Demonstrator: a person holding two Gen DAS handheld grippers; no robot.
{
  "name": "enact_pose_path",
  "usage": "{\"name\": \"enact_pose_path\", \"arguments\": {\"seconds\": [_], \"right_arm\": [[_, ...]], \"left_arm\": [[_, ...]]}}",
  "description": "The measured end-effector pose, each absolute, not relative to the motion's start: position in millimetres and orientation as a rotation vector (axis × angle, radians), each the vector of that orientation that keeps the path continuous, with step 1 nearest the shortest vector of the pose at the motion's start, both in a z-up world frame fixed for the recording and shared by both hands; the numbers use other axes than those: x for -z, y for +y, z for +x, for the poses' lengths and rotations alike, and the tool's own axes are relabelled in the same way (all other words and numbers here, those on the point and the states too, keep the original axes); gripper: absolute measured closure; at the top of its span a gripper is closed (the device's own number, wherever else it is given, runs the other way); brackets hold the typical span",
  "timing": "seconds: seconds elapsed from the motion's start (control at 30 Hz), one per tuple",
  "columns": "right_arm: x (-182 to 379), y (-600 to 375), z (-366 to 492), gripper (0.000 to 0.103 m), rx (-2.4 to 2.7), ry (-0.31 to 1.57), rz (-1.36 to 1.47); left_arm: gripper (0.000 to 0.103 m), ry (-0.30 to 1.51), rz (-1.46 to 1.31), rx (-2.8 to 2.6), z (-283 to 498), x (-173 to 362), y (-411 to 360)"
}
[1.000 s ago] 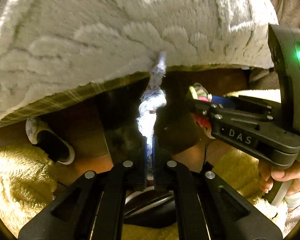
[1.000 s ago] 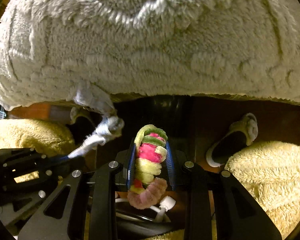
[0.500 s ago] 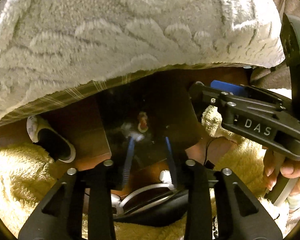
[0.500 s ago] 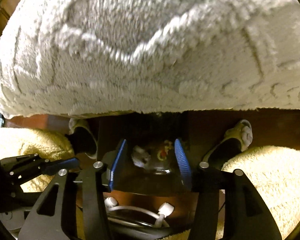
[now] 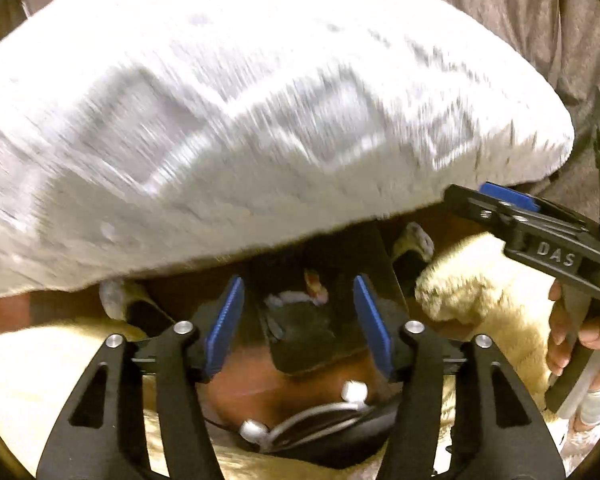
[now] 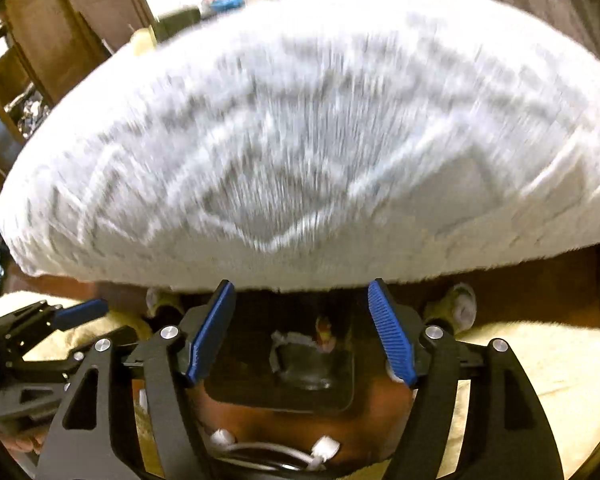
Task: Collect trash
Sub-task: 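Raise both grippers over the bed and grasp the green lotion bottle with right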
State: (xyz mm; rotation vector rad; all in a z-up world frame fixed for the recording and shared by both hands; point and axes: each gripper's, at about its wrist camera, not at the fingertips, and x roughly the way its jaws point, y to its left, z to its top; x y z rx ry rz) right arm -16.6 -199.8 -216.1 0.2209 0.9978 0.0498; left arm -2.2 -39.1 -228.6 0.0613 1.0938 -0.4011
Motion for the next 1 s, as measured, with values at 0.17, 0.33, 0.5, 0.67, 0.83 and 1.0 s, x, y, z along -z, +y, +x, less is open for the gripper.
{"name": "enact_pose_path", "arguments": {"seconds": [0.17, 0.33, 0.5, 0.67, 0.83, 1.0], "right_arm": [[173, -201, -14, 0.030, -0.060, 0.886, 0.172], [141, -199, 9, 0.028, -0.086, 0.804, 0.143], [126, -187, 46, 0.028, -0.126, 0.780, 0.113], [122, -159, 79, 0.028, -0.213, 0.782, 0.089], [123, -141, 116, 0.028, -0.251, 0.786, 0.064], [131, -128, 147, 0.028, -0.270, 0.813, 0.050]], "left_arm": [[0.029, 0.984, 0.076, 0.346, 1, 193, -26], [0.025, 0.912, 0.079, 0.276, 19, 163, -10], [0.012, 0.871, 0.072, 0.211, 43, 149, 9], [0.009, 0.839, 0.076, 0.170, 65, 134, 19], [0.009, 0.823, 0.071, 0.149, 89, 125, 26], [0.009, 0.812, 0.063, 0.142, 105, 120, 31]]}}
